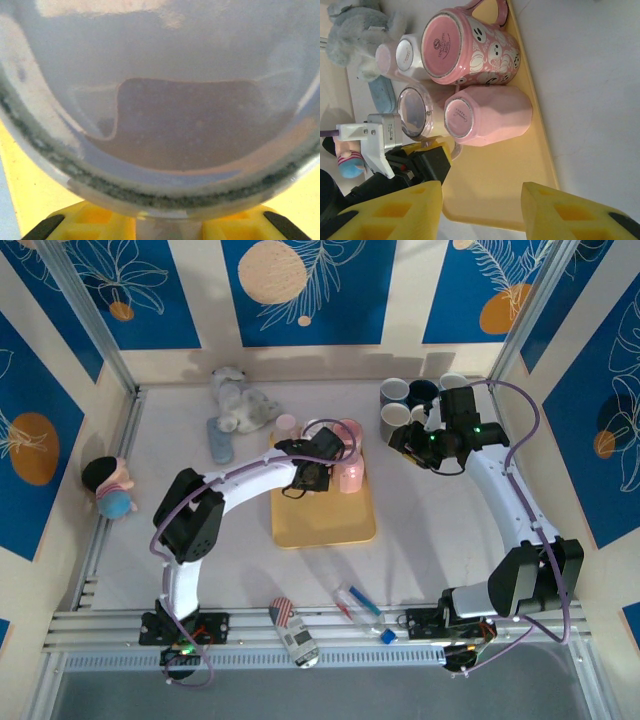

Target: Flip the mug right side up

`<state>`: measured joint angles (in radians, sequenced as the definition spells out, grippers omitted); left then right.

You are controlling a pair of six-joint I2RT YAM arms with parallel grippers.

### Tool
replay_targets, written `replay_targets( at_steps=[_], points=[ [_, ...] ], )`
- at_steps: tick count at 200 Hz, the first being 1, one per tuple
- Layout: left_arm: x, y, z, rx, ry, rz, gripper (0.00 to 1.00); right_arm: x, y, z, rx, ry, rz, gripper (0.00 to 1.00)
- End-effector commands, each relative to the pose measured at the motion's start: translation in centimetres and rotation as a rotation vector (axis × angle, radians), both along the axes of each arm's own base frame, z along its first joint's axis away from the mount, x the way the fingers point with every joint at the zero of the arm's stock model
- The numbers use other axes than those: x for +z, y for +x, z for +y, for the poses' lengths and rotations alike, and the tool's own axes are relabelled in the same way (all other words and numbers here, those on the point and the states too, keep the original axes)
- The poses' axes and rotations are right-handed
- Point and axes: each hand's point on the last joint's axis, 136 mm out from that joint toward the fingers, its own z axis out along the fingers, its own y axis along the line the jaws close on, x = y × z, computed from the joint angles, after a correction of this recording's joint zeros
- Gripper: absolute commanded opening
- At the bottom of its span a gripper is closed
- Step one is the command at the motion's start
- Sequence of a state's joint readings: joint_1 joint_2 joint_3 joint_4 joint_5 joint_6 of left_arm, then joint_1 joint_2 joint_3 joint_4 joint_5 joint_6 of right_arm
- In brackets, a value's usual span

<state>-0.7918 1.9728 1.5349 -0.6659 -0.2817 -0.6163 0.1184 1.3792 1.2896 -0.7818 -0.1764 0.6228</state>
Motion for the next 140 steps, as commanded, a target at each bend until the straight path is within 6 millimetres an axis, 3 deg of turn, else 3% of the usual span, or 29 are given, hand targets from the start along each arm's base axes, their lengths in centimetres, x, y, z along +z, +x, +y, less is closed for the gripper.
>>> replay_targets(
  at_steps=[1,45,94,140],
  points=[
    [0.6,0.3,-0.8,-0.009,-0.019,-0.013,0.28,1.1,-0.2,0.6,0.023,0.024,-0.017,0.46],
    [1.1,0.2,-0.5,-0.013,-0.019,-0.033,0.12,0.9,-0.3,0.6,0.027,0.019,-0.013,0.46],
    [2.3,-0.1,0.0,-0.028,-0.02,-0.049,0.01,0.7,-0.5,0.8,0.046,0.015,-0.025,0.46],
    [5.0,-1.2,0.3,-0.071,-0.083,-0.092,0.0,0.8,-0.3,1.0,0.051,0.017,-0.017,0.46]
  ],
)
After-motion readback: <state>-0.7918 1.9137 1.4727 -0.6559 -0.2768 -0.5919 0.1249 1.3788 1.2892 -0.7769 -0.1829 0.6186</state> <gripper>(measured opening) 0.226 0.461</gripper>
